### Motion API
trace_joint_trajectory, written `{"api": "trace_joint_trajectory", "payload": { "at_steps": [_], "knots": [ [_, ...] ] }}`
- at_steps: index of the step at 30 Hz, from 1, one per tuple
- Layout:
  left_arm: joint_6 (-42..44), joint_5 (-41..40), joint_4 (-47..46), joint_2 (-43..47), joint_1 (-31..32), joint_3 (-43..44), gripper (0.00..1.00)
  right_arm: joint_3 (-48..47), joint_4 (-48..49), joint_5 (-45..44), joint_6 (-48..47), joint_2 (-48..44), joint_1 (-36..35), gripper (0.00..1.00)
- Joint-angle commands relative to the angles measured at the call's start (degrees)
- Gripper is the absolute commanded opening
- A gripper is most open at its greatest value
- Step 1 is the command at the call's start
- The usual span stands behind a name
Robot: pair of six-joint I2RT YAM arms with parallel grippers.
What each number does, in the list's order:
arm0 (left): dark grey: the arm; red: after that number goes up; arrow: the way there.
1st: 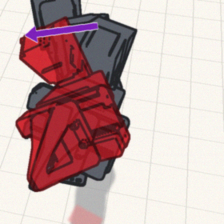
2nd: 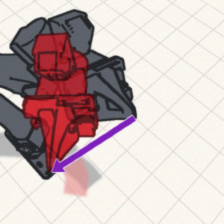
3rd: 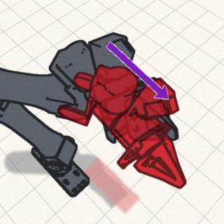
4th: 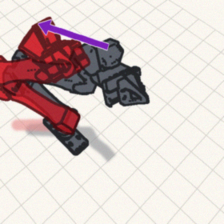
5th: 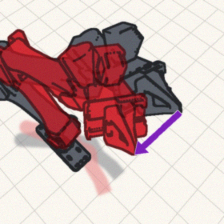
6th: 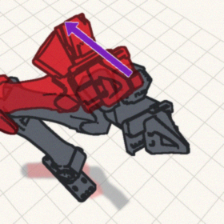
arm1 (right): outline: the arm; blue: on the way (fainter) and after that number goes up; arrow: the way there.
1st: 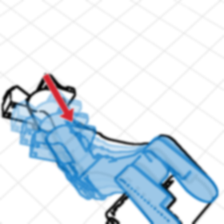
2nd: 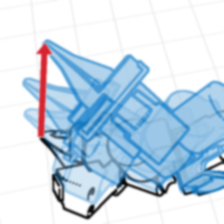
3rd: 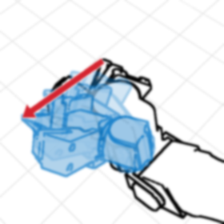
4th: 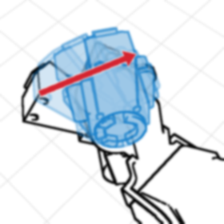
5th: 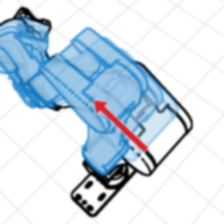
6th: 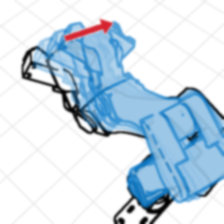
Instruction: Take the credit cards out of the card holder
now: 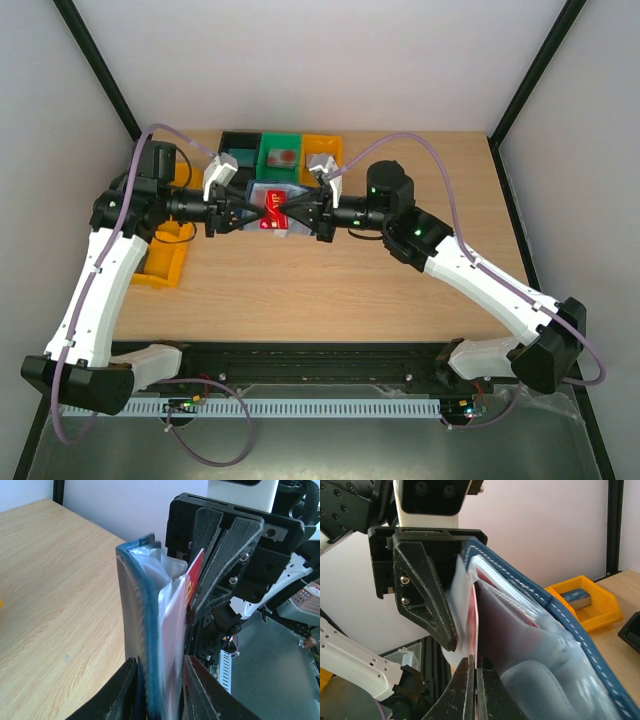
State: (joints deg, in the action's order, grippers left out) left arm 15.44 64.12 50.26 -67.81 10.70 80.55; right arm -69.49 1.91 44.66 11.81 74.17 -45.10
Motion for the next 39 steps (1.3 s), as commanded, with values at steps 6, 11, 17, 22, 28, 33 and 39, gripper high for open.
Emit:
{"api": "trace_joint_trajectory", "payload": {
  "at_steps": [6,11,17,22,28,33,39],
  "knots": [
    [2.1,5.3,-0.2,1.4,-0.7,-0.9,0.13,0.2,-1.0,-0.6,-0.8,-2.0,1.3,0.02],
    [2.5,4.8,0.3,1.7,-1.1,-0.9,0.08,0.6,-3.5,-2.6,-2.3,-2.8,2.0,0.02],
    [1.4,4.3,-0.4,1.7,-1.6,-1.7,0.03,1.5,-7.8,-6.4,-4.3,-3.9,2.5,0.02],
    [1.5,4.4,-0.3,1.7,-1.6,-1.7,0.02,2.8,-8.3,-6.7,-4.4,-4.5,2.8,0.02],
    [-5.2,0.4,-4.3,2.2,-2.2,-3.2,0.02,3.5,-9.4,-8.3,-4.4,-6.0,4.0,0.02],
    [-19.1,-7.9,-17.8,1.2,-6.3,-14.5,0.02,3.3,-12.2,-11.0,-3.5,-9.3,8.4,0.02],
    [-29.8,-12.2,-31.4,-5.3,-6.9,-26.8,0.02,1.0,-14.7,-10.4,-2.2,-9.2,12.6,0.02]
  ]
}}
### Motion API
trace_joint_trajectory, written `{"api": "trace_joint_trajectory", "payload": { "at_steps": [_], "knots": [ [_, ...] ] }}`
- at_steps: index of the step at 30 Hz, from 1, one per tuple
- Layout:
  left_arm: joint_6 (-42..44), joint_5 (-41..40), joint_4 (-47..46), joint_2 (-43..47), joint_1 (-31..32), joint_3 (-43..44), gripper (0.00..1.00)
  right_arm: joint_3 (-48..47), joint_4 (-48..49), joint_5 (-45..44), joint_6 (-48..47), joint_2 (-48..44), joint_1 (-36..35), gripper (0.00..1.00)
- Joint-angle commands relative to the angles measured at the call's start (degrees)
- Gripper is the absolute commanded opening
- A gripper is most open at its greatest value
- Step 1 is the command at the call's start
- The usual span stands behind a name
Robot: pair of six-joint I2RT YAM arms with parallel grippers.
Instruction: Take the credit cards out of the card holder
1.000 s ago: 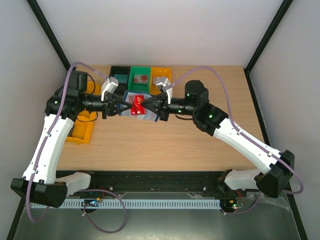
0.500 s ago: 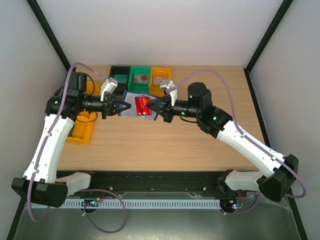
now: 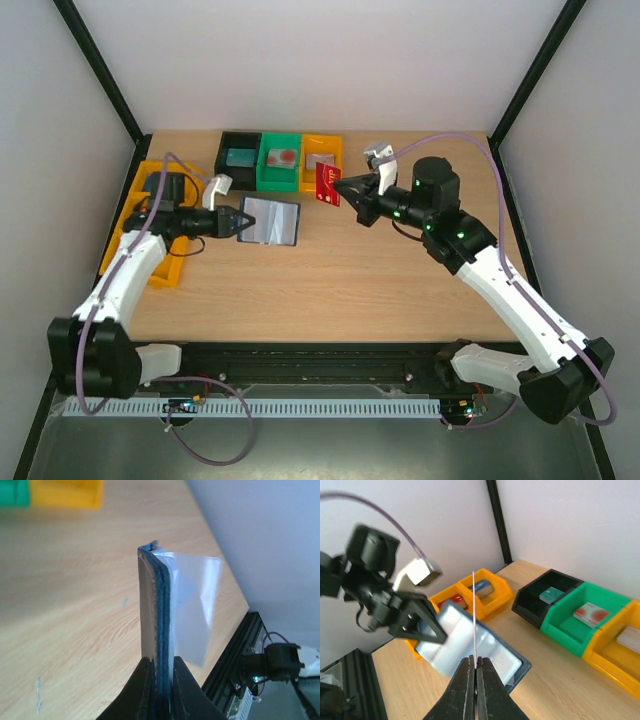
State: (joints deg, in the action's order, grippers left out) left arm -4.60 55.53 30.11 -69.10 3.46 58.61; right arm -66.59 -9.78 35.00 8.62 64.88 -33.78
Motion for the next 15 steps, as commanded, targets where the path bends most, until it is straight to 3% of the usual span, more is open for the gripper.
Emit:
{"api": "trace_joint_trajectory", "payload": {
  "at_steps": [1,7,11,15],
  "knots": [
    [-10.4,-3.8,-12.7,-5.8,0.9,-5.8,0.02,-3.0,-3.6,-0.7,1.0,0.8,1.3,0.02],
    [-10.2,-5.2,-16.2,-20.4,8.1,-6.2,0.02,-13.8,-9.5,0.2,0.6,8.6,1.3,0.02],
    [-8.7,-4.5,-13.4,-31.0,8.6,-3.4,0.02,-20.3,-12.7,0.6,1.0,15.0,1.3,0.02],
    [-5.2,-5.6,-12.6,-34.9,9.1,-3.8,0.02,-22.5,-12.8,1.1,2.0,17.3,1.2,0.02]
  ]
}}
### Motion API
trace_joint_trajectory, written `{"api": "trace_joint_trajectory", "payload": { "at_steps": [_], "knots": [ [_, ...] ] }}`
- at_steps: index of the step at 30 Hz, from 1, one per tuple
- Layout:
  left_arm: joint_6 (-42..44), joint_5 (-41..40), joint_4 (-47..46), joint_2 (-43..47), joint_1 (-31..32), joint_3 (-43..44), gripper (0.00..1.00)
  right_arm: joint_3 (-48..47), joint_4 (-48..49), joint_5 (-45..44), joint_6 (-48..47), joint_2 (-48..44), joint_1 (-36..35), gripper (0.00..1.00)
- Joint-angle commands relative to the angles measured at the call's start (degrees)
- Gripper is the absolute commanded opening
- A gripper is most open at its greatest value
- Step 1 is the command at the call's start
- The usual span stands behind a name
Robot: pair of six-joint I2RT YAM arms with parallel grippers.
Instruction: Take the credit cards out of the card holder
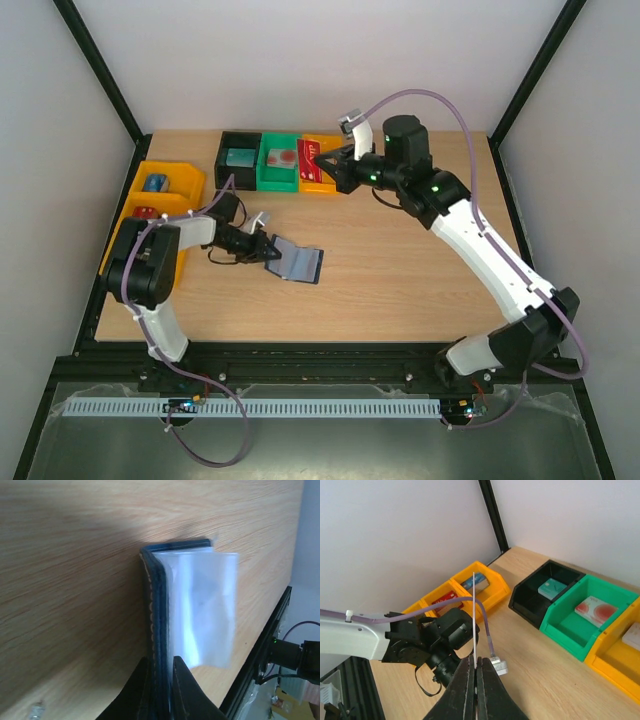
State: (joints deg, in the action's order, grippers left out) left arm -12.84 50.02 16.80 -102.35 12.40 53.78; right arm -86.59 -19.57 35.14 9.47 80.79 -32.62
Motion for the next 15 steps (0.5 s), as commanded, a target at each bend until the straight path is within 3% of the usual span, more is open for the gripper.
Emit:
{"api": "trace_joint_trajectory", "payload": {
  "at_steps": [1,2,4,5,7,15],
  "knots": [
    [3.4,-1.0,0.3,-1.7,0.3,0.5,0.11,-2.4,-2.7,1.1,1.2,1.5,0.1,0.02],
    [3.6,-2.1,-0.1,-1.8,0.5,0.1,0.29,-2.4,-2.7,1.1,1.2,1.5,0.1,0.02],
    [4.1,-5.5,0.6,-1.7,0.5,0.4,0.78,-2.9,-3.5,1.1,0.4,1.6,0.1,0.02],
    [4.5,-7.1,2.1,-1.5,0.3,1.4,0.93,-3.5,-4.4,1.0,0.0,1.8,0.1,0.02],
    [6.5,-8.8,5.5,-0.3,-0.5,4.3,0.99,-3.8,-6.2,0.8,-1.2,1.9,0.1,0.02],
    [19.1,-2.7,17.7,11.9,-1.0,22.3,0.99,-2.0,-6.3,3.2,-3.7,-1.1,0.1,0.02]
  ]
}}
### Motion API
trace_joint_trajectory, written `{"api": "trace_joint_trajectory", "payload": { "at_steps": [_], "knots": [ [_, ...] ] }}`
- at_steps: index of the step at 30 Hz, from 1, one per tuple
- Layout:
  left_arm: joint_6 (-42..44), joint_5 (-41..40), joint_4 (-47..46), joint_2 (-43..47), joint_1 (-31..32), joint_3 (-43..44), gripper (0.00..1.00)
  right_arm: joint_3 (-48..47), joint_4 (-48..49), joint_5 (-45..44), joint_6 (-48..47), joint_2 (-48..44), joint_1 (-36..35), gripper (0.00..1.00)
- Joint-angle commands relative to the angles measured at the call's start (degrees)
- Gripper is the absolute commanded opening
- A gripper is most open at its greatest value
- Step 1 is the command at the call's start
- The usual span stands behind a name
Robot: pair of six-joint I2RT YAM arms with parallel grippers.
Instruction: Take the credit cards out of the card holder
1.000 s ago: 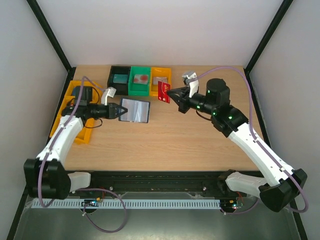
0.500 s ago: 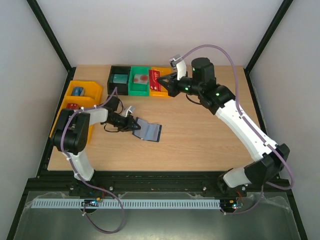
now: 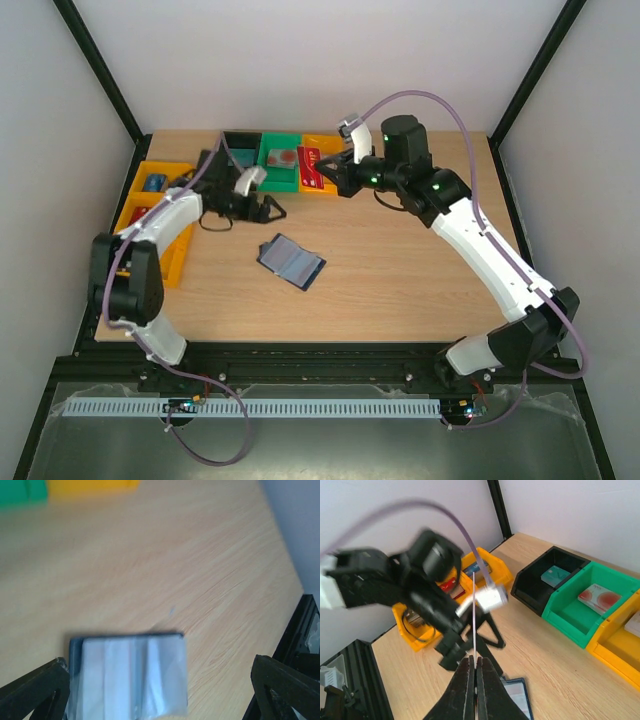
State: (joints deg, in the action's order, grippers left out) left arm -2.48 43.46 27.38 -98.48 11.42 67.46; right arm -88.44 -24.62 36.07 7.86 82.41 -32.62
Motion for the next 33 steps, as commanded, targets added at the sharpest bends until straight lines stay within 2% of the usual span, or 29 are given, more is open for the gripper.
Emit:
{"api": "trace_joint_trajectory", "payload": {
  "at_steps": [1,4,7,11,13,16,18,21,25,27,30,31,32,33],
  "knots": [
    [10.8,5.4,8.3,9.7,0.1,10.7,0.99,-0.1,-1.5,3.0,-2.6,-2.9,0.1,0.02],
    [18.8,9.9,13.6,14.7,0.3,16.0,1.0,0.3,-2.1,7.2,-4.2,-3.9,0.1,0.02],
    [25.7,11.0,17.2,19.4,0.4,19.4,0.99,2.1,-2.7,14.2,-6.9,-5.1,-0.3,0.02],
    [31.6,10.2,25.7,19.8,2.6,26.5,1.0,3.7,-3.9,15.9,-11.2,-6.6,-3.0,0.02],
    [30.0,10.7,25.4,20.3,3.8,26.9,0.99,5.7,0.9,16.2,-7.6,-7.7,-3.3,0.02],
    [29.5,10.7,25.0,21.6,3.9,27.8,0.99,10.4,17.3,10.0,5.9,-9.7,-3.3,0.02],
    [27.5,3.8,23.9,22.4,3.9,31.1,0.99,10.2,21.3,3.4,14.7,-8.2,-3.2,0.02],
    [23.3,-13.0,21.2,23.3,3.9,36.4,0.99,6.9,22.9,-3.7,28.9,-3.5,-3.2,0.02],
    [27.0,-29.0,21.0,23.5,7.8,40.6,0.99,10.0,37.2,-4.9,52.1,0.8,-3.2,0.02],
    [31.0,-36.1,22.4,22.9,13.5,41.8,0.99,9.9,41.4,-4.9,60.3,2.9,-3.2,0.02],
    [42.3,-47.3,25.2,23.3,23.6,42.9,0.99,6.8,40.0,-4.8,64.5,5.4,-3.2,0.02],
    [47.5,-50.4,23.1,25.3,26.2,41.4,0.99,6.9,39.8,-5.3,65.0,5.4,-3.2,0.02],
    [54.4,-53.3,18.5,29.7,28.1,36.2,0.99,7.6,40.2,-6.0,65.8,4.9,-3.3,0.02],
    [60.4,-56.0,9.9,33.7,29.8,29.1,0.99,8.8,41.4,-6.6,66.8,4.2,-3.3,0.02]
  ]
}}
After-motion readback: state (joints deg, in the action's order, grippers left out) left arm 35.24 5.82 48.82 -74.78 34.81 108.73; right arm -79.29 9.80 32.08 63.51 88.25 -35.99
